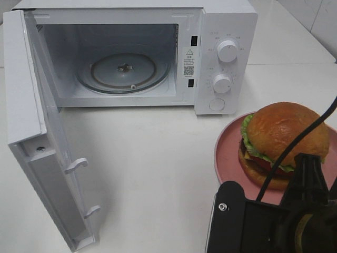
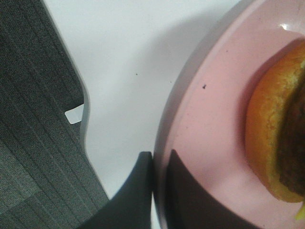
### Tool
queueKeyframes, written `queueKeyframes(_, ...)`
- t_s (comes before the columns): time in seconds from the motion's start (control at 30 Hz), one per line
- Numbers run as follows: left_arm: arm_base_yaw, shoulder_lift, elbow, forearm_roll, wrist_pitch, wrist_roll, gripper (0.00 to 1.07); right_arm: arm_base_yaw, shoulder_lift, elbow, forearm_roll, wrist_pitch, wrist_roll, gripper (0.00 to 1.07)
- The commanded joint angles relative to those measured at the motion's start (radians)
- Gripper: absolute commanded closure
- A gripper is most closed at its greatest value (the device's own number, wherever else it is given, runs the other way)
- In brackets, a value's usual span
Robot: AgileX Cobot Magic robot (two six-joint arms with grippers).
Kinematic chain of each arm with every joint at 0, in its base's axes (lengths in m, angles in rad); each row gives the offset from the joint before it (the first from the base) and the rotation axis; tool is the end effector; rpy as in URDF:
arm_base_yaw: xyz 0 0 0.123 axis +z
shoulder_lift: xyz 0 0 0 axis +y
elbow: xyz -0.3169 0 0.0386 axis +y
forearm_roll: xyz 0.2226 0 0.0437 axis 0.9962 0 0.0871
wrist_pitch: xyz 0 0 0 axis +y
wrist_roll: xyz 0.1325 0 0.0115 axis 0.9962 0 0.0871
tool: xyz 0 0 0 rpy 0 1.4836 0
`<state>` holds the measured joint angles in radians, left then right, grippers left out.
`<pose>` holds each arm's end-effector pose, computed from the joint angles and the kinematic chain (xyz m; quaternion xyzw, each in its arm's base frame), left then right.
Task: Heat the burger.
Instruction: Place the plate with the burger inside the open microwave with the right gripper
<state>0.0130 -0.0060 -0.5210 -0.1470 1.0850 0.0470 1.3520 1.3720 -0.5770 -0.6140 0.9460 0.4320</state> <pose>-0.0287 -0.0176 0.2501 0.0192 0.8500 -0.0576 0.5232 0.0963 0.1466 0.1954 -0.5902 0.7705 -0.1799 0.1601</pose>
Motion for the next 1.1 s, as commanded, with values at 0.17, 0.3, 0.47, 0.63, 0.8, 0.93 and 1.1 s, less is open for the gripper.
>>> queueKeyframes(0.17, -0.005, -0.017, 0.003, -0.006, -0.013, 0.000, 0.09, 0.002, -0.009, 0.003, -0.053, -0.025, -0.111, 1.07)
queueKeyframes(0.3, -0.005, -0.017, 0.003, -0.006, -0.013, 0.000, 0.09, 0.002, -0.009, 0.002, -0.054, -0.076, -0.182, 1.07)
queueKeyframes(0.47, -0.005, -0.017, 0.003, -0.006, -0.013, 0.000, 0.09, 0.002, -0.009, 0.002, -0.061, -0.092, -0.230, 1.07)
queueKeyframes(0.63, -0.005, -0.017, 0.003, -0.006, -0.013, 0.000, 0.09, 0.002, -0.009, 0.002, -0.061, -0.119, -0.240, 1.07)
queueKeyframes(0.8, -0.005, -0.017, 0.003, -0.006, -0.013, 0.000, 0.09, 0.002, -0.009, 0.002, -0.141, -0.191, -0.289, 1.07)
queueKeyframes(0.93, -0.005, -0.017, 0.003, -0.006, -0.013, 0.000, 0.09, -0.001, -0.009, 0.002, -0.182, -0.220, -0.319, 1.07)
queueKeyframes(1.1, -0.005, -0.017, 0.003, -0.006, -0.013, 0.000, 0.09, -0.022, -0.009, 0.002, -0.183, -0.272, -0.364, 1.07)
